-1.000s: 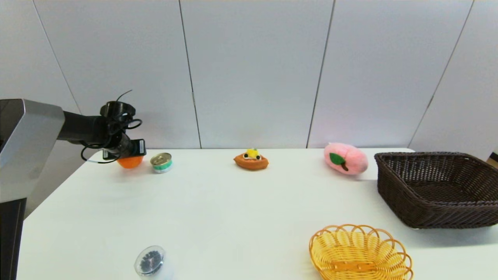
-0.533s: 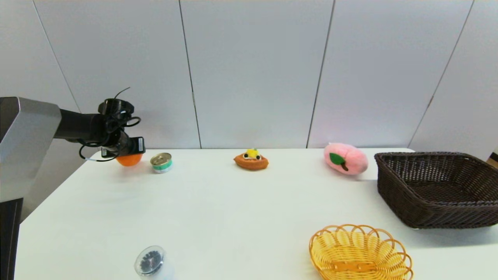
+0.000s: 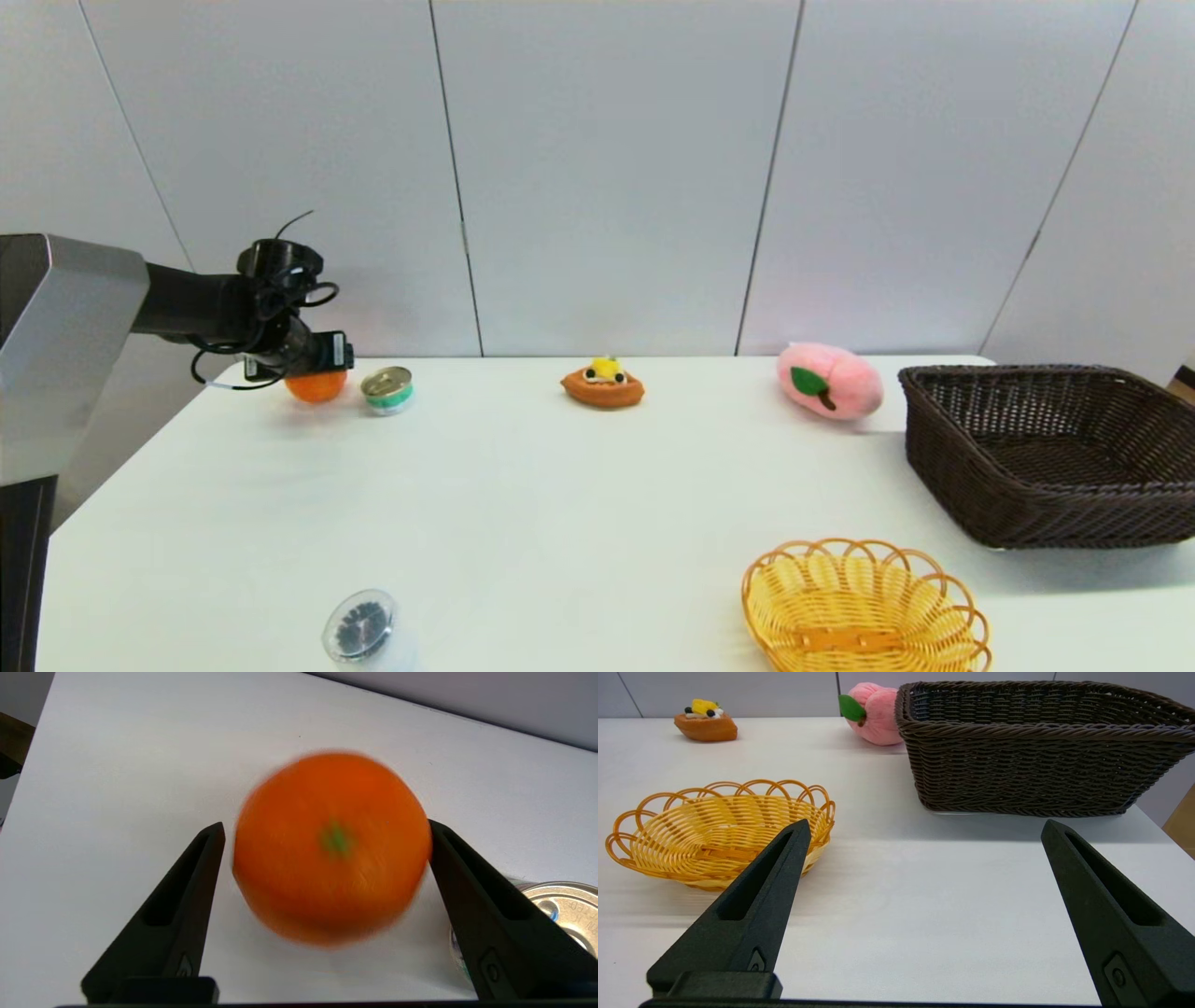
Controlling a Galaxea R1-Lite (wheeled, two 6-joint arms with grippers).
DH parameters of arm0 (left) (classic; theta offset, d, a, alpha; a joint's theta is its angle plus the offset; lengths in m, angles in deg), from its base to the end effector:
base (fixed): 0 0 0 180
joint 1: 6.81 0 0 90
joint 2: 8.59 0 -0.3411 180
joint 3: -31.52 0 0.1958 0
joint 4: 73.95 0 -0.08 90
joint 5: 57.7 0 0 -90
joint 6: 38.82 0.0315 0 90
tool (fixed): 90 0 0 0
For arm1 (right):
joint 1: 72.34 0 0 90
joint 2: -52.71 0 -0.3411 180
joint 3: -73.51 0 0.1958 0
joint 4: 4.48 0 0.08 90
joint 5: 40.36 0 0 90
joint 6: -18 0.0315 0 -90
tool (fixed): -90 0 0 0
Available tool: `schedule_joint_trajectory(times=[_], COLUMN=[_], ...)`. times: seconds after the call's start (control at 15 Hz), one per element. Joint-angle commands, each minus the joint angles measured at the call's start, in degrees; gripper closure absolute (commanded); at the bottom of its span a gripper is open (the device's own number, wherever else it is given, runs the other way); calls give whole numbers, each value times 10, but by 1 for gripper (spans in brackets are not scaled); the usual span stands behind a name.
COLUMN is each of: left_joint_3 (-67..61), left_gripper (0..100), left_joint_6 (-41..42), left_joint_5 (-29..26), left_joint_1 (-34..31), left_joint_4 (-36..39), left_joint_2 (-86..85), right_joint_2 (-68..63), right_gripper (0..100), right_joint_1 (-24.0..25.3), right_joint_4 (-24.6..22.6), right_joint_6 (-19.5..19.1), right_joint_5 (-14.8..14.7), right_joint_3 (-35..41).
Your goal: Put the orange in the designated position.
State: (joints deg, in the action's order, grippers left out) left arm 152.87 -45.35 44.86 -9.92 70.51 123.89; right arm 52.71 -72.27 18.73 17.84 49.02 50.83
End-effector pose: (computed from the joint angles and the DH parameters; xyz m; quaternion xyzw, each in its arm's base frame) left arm 0.4974 0.0339 0.1332 -0.0192 0.3870 0.1475 0.9100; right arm -0.0489 -0.0004 0.0745 -0.0014 0.0046 -0.0048 1.0000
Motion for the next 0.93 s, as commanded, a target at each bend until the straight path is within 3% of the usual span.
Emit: schedule_joint_trajectory(times=[0.07, 0.6, 0.93], left_joint_3=[2, -2, -29], left_gripper=[0, 0, 0], left_joint_6=[-1, -2, -3], left_joint_5=[1, -1, -9], left_joint_1=[-1, 3, 41], left_joint_4=[1, -12, -149], left_joint_2=[-3, -155, -336], right_joint_2=[0, 0, 0], right_gripper=[0, 0, 0], right_joint_1=[0, 0, 0], right_joint_4=[0, 0, 0], right_joint_6=[0, 0, 0], right_joint_5=[0, 0, 0], right_joint_3=[0, 0, 0])
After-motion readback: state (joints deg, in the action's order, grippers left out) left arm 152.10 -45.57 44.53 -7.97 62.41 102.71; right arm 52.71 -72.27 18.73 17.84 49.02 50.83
